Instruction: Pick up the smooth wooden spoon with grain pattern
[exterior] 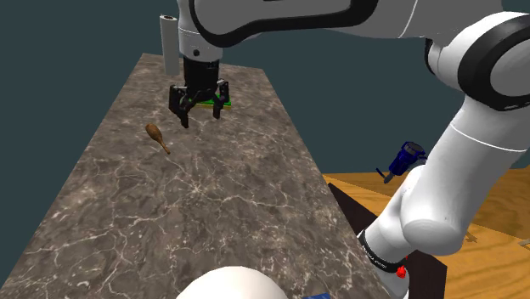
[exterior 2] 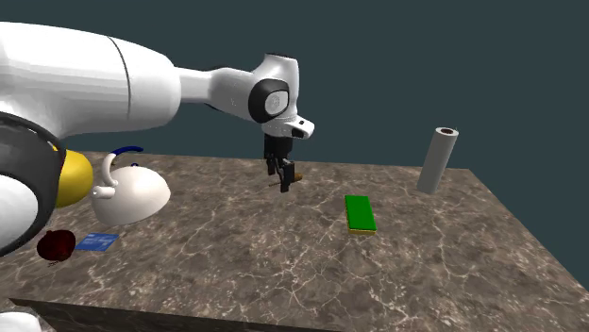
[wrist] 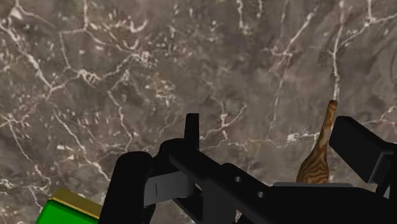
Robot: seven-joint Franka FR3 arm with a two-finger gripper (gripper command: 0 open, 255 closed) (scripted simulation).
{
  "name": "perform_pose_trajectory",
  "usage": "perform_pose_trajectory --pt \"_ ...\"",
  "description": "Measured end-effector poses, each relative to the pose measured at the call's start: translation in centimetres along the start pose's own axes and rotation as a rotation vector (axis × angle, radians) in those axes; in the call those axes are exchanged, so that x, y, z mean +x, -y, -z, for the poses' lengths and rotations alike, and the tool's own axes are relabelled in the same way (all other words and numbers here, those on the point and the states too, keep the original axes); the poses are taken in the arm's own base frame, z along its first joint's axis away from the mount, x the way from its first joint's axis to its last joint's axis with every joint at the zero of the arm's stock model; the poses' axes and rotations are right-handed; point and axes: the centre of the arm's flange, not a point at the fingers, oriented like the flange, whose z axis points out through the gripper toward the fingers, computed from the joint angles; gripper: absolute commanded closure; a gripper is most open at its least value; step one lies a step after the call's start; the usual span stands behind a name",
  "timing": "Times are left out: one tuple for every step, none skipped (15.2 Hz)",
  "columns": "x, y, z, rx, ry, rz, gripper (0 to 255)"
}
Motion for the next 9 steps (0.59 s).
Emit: perform_pose_trajectory --pt "0.9 1.1 0.0 -0.002 0.002 -0.001 0" --pt "1.8 2.0 -0.4 -0.004 0.002 -0.002 0" --pt "2.7 3.0 -0.8 -0.006 0.004 -0.002 0" --pt "3.6 4.2 -1.1 -0.008 0.005 -0.002 0" --pt "4.4 5.2 -1.4 -0.010 0.006 -0.003 0" --pt "4.9 6.2 -1.4 -0.012 0.008 -0.003 0" --pt "5.8 7.2 -1.7 -0.014 0.008 -0.003 0" --pt "6.6 7.9 -1.8 -0.015 0.009 -0.004 0" --pt "7.0 8.4 -2.2 -0.017 0.010 -0.005 0"
